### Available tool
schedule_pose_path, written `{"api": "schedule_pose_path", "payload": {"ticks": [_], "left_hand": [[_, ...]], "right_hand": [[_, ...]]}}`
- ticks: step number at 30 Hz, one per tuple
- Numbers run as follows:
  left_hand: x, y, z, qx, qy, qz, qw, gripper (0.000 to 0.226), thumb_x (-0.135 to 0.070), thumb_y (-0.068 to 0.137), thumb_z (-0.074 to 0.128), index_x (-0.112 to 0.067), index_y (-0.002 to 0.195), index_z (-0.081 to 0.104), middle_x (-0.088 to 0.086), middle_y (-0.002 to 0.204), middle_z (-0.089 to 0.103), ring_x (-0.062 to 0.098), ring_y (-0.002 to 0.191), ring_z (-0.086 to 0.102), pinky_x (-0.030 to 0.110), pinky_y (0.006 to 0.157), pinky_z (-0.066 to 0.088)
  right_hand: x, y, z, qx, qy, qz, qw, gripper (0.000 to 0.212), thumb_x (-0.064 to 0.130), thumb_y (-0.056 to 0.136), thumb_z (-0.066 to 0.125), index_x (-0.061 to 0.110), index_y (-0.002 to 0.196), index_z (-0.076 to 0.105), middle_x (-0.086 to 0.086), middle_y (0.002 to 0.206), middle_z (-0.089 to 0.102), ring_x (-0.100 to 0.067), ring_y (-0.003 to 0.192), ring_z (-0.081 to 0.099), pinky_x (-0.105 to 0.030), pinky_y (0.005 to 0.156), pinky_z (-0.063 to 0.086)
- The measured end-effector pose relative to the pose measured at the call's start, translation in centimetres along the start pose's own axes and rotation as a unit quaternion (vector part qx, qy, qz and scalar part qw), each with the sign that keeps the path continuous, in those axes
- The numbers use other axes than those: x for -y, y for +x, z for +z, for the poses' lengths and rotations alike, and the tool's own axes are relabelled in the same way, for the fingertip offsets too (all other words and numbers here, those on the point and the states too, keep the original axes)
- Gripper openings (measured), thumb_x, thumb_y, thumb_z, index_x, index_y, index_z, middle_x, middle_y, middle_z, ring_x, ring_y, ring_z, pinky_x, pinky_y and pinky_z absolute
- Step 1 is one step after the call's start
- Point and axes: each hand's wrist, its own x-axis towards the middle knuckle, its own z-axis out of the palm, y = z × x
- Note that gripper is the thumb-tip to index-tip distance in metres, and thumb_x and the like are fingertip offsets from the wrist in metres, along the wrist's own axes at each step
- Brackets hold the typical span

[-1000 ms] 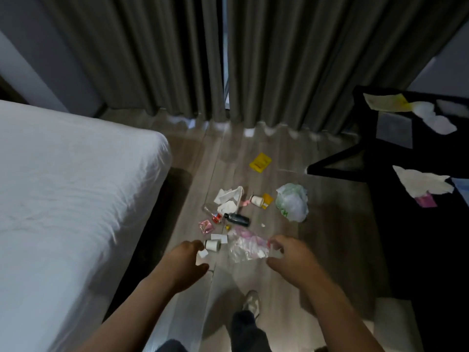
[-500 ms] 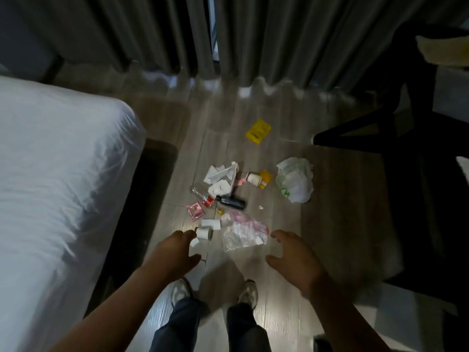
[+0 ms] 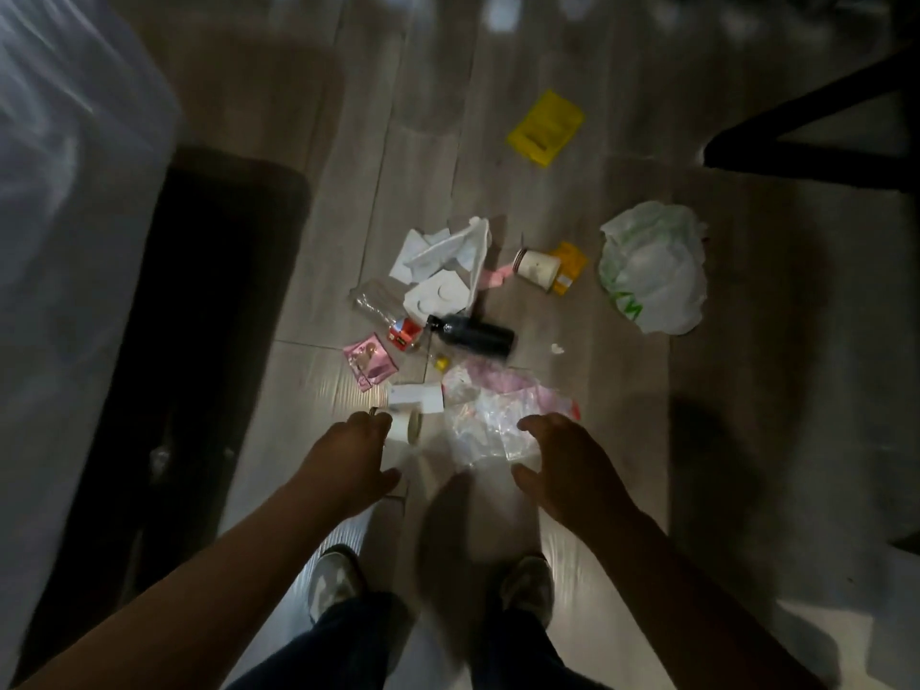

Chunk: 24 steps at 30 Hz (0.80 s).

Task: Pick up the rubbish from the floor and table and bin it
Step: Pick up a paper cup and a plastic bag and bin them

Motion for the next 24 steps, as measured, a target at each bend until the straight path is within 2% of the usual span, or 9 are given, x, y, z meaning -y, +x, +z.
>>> {"api": "schedule_pose_path", "payload": {"ticks": [4, 7, 11, 14, 18, 22, 24], "left_hand": [[3.5, 7.2, 5.6, -0.018, 0.016, 0.031, 0.999, 0.064, -0.037, 0.078, 0.072, -0.019, 0.133, 0.044, 0.005, 0.127, 0.055, 0.019, 0.106, 0.056, 0.029, 0.089, 0.049], [5.7, 12.3, 8.8, -0.035, 0.026, 0.050, 0.998, 0.067, -0.038, 0.075, 0.075, -0.019, 0.131, 0.046, 0.005, 0.129, 0.054, 0.020, 0.110, 0.055, 0.030, 0.092, 0.047], [8.1, 18.5, 12.1, -0.021, 0.031, 0.086, 0.996, 0.082, -0.040, 0.069, 0.080, -0.019, 0.137, 0.040, 0.004, 0.138, 0.047, 0.020, 0.120, 0.050, 0.030, 0.096, 0.046], [9.1, 21.8, 13.3, 0.005, 0.090, 0.132, 0.987, 0.100, -0.049, 0.064, 0.080, -0.021, 0.145, 0.027, 0.003, 0.146, 0.035, 0.021, 0.130, 0.039, 0.034, 0.103, 0.043], [9.2, 23.7, 13.9, 0.033, 0.143, 0.154, 0.977, 0.119, -0.061, 0.059, 0.077, -0.025, 0.150, 0.010, -0.001, 0.155, 0.021, 0.023, 0.139, 0.026, 0.037, 0.110, 0.034], [8.7, 23.1, 13.5, 0.078, 0.146, 0.134, 0.977, 0.122, -0.054, 0.063, 0.080, -0.026, 0.151, 0.001, 0.002, 0.158, 0.015, 0.025, 0.142, 0.021, 0.039, 0.113, 0.032], [8.5, 22.6, 13.5, 0.094, 0.147, 0.131, 0.976, 0.125, -0.051, 0.062, 0.081, -0.023, 0.152, -0.001, 0.005, 0.159, 0.012, 0.027, 0.144, 0.018, 0.042, 0.115, 0.029]], "right_hand": [[-3.4, 6.6, 6.5, 0.002, -0.035, -0.012, 0.999, 0.054, 0.038, 0.086, 0.063, 0.023, 0.135, 0.045, -0.001, 0.136, 0.050, -0.019, 0.124, 0.046, -0.030, 0.102, 0.035], [-5.5, 11.3, 10.9, 0.000, -0.043, -0.023, 0.999, 0.057, 0.037, 0.083, 0.066, 0.021, 0.135, 0.046, -0.004, 0.136, 0.049, -0.022, 0.123, 0.046, -0.033, 0.103, 0.038], [-8.1, 17.4, 15.8, 0.015, -0.070, -0.061, 0.996, 0.073, 0.039, 0.081, 0.069, 0.019, 0.143, 0.036, -0.005, 0.146, 0.037, -0.022, 0.134, 0.036, -0.034, 0.110, 0.033], [-9.2, 21.1, 18.3, 0.006, -0.067, -0.081, 0.994, 0.083, 0.040, 0.079, 0.070, 0.023, 0.148, 0.026, -0.004, 0.152, 0.025, -0.022, 0.140, 0.026, -0.035, 0.113, 0.029], [-10.1, 22.6, 19.7, -0.015, -0.085, -0.111, 0.990, 0.092, 0.040, 0.074, 0.069, 0.026, 0.150, 0.019, -0.003, 0.151, 0.026, -0.022, 0.136, 0.030, -0.035, 0.110, 0.034], [-11.0, 21.4, 19.3, -0.020, -0.112, -0.094, 0.989, 0.094, 0.043, 0.067, 0.072, 0.023, 0.146, 0.026, -0.004, 0.148, 0.031, -0.024, 0.133, 0.034, -0.037, 0.110, 0.034], [-11.7, 20.8, 19.4, -0.011, -0.114, -0.064, 0.991, 0.101, 0.046, 0.064, 0.074, 0.023, 0.147, 0.022, -0.004, 0.152, 0.026, -0.025, 0.137, 0.029, -0.039, 0.111, 0.032]]}}
